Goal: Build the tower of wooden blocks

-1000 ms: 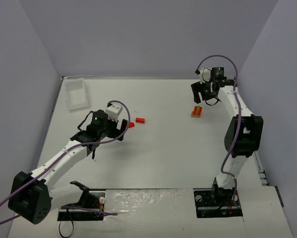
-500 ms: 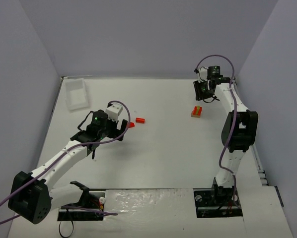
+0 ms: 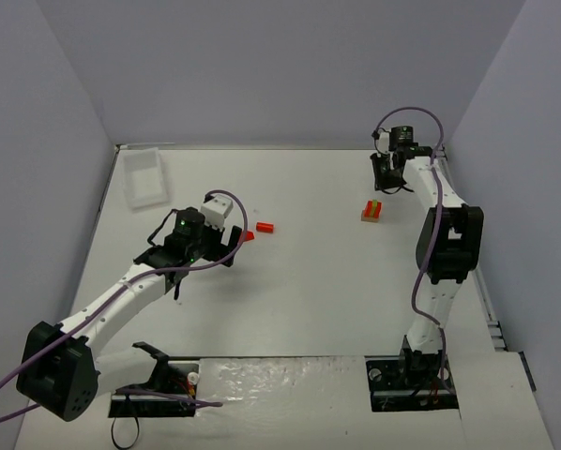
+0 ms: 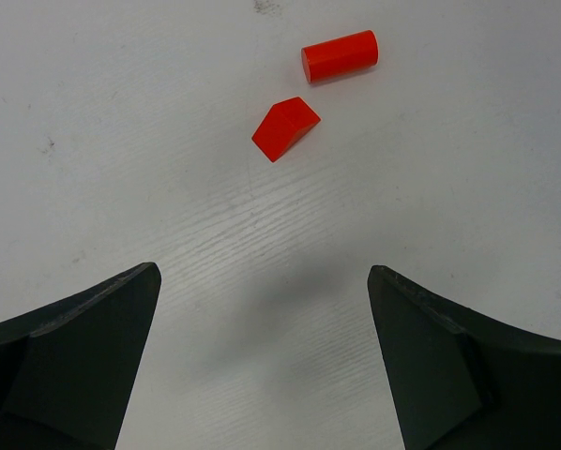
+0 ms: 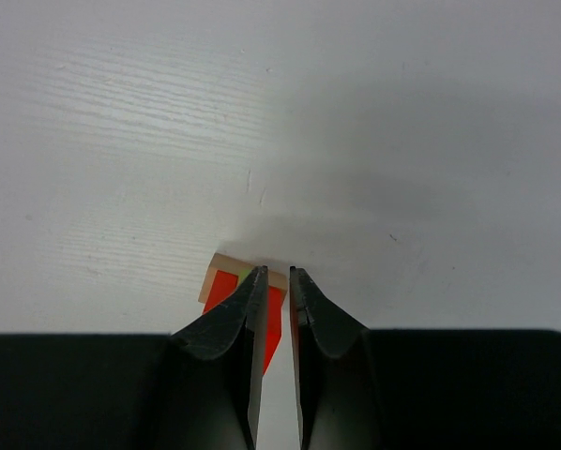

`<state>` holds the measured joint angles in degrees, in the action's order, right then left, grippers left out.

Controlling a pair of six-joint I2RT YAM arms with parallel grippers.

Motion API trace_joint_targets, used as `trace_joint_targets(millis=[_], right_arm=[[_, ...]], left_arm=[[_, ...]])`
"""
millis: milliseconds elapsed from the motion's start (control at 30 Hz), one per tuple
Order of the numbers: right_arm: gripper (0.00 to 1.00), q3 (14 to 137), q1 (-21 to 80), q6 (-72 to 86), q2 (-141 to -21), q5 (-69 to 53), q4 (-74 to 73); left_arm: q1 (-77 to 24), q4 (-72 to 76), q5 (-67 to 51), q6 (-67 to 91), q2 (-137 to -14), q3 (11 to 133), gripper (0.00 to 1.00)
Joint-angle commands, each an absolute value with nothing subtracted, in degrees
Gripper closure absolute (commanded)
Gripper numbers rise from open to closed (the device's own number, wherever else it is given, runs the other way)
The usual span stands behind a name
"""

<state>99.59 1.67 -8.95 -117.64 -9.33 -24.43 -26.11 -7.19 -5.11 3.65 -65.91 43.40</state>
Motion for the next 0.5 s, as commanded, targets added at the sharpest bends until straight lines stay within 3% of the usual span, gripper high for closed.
trace_joint_targets(millis=[0, 467], right_arm=[[0.87, 100.46, 2.37, -8.35, -117.33, -8.61, -24.17], [0.87, 100.17, 2.99, -9.25, -119.55, -8.44, -24.63]], left_arm=[[-26.37, -5.45, -5.98, 3.34, -65.83, 46.84, 0.09], [-26.37, -5.8, -5.98, 3.16, -65.83, 46.91, 0.09]])
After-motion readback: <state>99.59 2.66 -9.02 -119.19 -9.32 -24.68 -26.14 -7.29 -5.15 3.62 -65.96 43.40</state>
